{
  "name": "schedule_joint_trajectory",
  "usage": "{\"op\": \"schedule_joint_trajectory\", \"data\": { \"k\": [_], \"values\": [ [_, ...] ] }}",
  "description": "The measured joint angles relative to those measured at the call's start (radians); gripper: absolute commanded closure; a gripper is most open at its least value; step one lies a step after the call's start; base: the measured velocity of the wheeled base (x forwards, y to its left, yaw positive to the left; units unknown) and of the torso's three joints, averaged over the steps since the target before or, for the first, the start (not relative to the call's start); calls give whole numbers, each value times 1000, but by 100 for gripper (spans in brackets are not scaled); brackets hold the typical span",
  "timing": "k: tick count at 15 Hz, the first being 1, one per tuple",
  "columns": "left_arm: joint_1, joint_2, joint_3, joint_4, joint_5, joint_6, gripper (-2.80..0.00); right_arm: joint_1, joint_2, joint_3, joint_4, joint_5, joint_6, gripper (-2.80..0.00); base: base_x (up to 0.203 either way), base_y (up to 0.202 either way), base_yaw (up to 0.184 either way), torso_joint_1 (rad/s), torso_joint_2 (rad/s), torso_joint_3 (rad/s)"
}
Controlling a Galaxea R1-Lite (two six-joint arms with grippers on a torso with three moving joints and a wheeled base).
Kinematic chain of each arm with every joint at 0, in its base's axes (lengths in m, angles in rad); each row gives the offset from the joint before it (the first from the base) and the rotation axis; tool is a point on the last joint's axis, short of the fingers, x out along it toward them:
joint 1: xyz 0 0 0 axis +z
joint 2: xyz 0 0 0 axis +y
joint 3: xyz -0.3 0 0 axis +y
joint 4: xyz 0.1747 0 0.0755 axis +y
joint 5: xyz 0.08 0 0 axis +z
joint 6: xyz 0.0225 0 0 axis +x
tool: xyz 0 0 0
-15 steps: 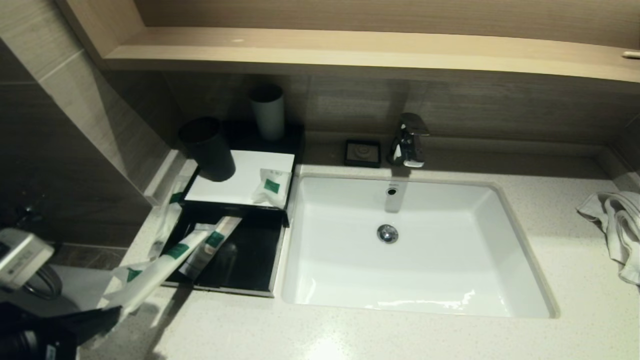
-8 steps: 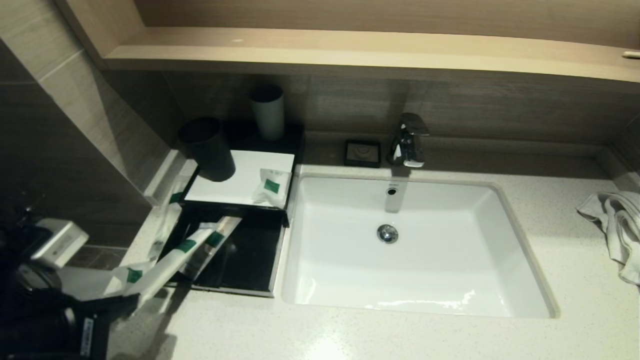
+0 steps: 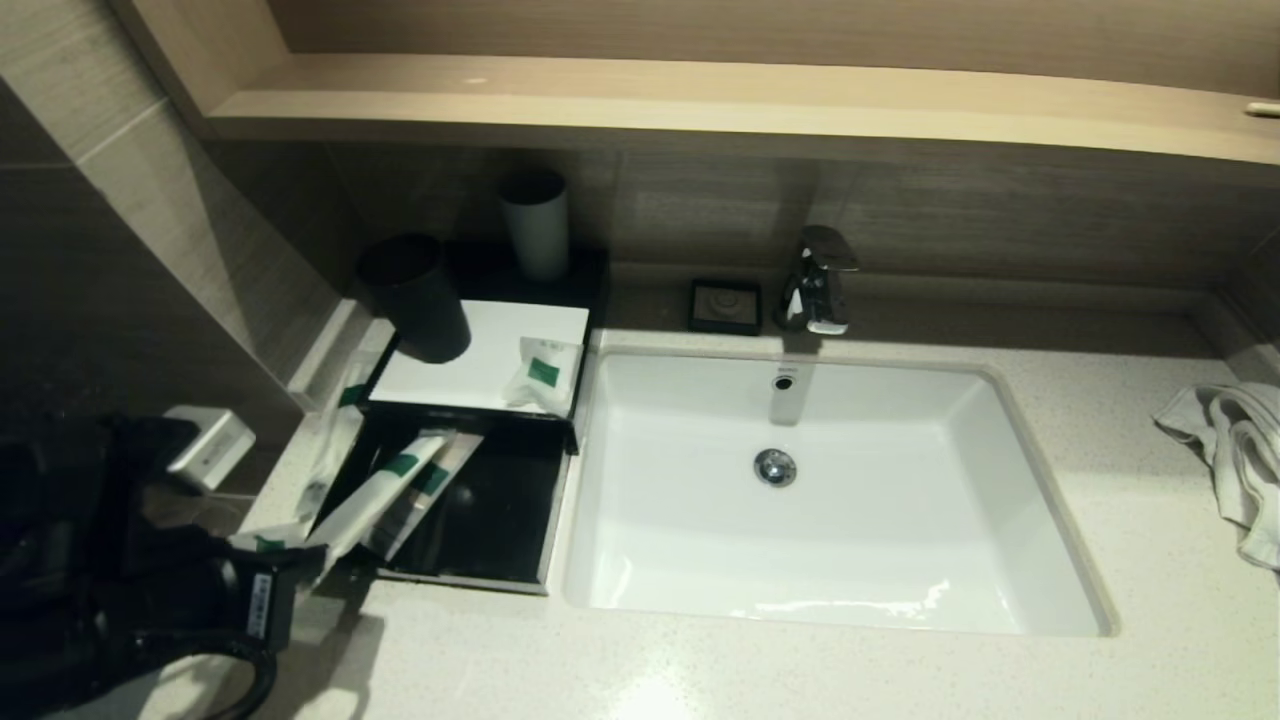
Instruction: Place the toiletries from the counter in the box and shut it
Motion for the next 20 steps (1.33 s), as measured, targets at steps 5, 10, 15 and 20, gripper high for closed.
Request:
{"op": "schedule_joint_trajectory", "data": {
  "k": [5, 10, 15, 20],
  "values": [
    [0, 93, -8, -98, 6, 0, 0, 0, 0, 0, 0, 1, 0, 0, 0, 0, 0, 0, 0, 0],
    [0, 179, -33, -173, 12, 1, 0, 0, 0, 0, 0, 1, 0, 0, 0, 0, 0, 0, 0, 0],
    [0, 261, -41, -267, 16, 1, 0, 0, 0, 0, 0, 0, 0, 0, 0, 0, 0, 0, 0, 0],
    [0, 325, -84, -277, 18, 1, 0, 0, 0, 0, 0, 0, 0, 0, 0, 0, 0, 0, 0, 0]
  ]
}}
